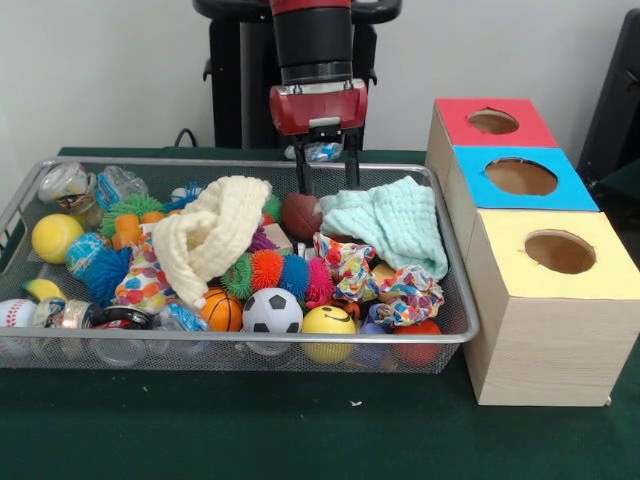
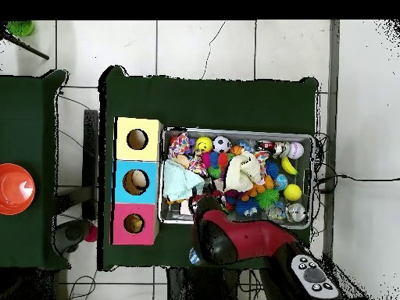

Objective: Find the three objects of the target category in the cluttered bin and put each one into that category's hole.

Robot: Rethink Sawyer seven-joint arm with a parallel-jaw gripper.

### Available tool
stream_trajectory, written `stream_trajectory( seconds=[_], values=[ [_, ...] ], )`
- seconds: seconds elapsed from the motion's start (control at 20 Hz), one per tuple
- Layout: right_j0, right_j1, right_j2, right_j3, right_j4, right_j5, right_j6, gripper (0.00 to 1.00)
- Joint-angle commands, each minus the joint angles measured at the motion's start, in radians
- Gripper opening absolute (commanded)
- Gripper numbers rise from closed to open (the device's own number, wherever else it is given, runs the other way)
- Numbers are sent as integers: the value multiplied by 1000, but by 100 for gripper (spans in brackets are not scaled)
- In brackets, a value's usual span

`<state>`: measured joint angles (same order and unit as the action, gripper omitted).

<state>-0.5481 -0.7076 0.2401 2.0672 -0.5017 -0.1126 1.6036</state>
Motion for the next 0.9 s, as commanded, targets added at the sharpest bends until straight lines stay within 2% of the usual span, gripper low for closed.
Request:
stream_trajectory(
  seconds=[0.05, 0.2, 0.4, 0.65, 0.9],
  values=[
    [-7, 14, 108, -255, 78, 252, 22, 100],
    [-21, 16, 153, -310, 81, 291, 18, 100],
    [-6, 20, 155, -364, 69, 323, 19, 100],
    [28, 26, 142, -446, 80, 412, 9, 100],
    [35, 22, 144, -469, 89, 448, 1, 100]
  ],
)
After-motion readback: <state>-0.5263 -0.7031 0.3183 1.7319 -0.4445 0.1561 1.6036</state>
